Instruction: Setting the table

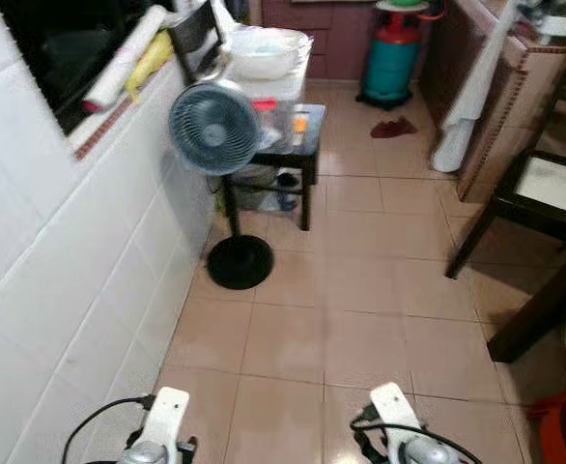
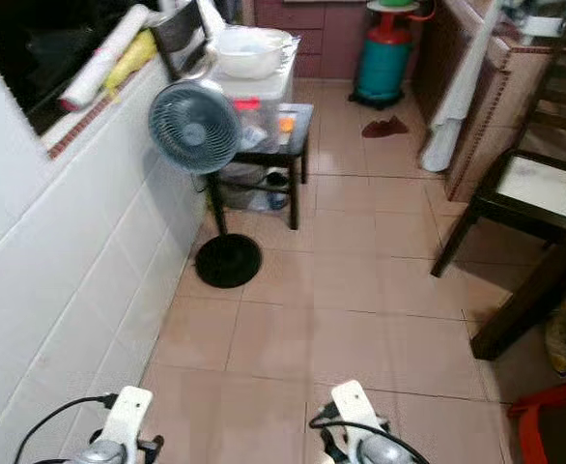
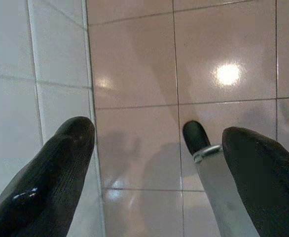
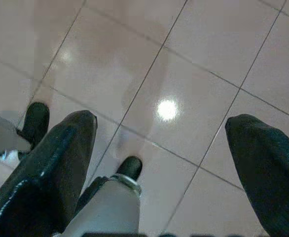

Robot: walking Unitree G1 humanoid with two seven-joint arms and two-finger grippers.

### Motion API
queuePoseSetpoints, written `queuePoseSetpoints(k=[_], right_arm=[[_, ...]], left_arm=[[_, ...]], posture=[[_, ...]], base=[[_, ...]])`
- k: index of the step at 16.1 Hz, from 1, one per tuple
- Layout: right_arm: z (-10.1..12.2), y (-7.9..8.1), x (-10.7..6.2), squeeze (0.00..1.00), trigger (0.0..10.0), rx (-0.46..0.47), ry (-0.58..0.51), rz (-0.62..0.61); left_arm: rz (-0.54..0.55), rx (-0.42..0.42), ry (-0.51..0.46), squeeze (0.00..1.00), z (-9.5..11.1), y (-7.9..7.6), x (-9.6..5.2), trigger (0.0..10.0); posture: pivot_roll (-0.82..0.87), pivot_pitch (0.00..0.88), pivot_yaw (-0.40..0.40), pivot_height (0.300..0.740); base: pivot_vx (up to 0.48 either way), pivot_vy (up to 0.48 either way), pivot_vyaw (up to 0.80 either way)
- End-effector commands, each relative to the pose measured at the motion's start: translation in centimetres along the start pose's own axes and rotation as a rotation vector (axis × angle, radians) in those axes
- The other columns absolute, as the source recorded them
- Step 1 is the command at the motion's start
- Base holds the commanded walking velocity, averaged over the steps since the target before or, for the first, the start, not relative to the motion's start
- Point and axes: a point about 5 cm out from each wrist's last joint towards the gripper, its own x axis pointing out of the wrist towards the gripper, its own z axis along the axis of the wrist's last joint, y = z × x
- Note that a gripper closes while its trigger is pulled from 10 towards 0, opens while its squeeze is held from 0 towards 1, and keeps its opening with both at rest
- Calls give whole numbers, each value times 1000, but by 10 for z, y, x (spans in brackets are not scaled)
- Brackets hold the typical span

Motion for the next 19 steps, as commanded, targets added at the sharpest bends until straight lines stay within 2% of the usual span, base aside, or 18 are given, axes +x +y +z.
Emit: queuePoseSetpoints(k=[1,11,16,19], right_arm=[[-5,-3,-1,0,10000,-3,13,-9],[-4,-3,-1,0,10000,-17,12,-9],[-5,-2,-1,0,10000,-2,14,-12],[-7,-2,-1,0,10000,64,22,-25]], left_arm=[[-10,11,1,0,1,-3,0,10000],[-11,15,2,0,1,-3,0,10000],[12,8,13,0,-1,-1,0,10000],[15,-59,0,0,-1,-1,0,10000]], posture=[[-52,0,31,740],[-57,0,30,740],[-54,0,29,740],[-54,0,29,740]], base=[[334,0,0],[321,0,0],[0,0,0],[0,0,0]])
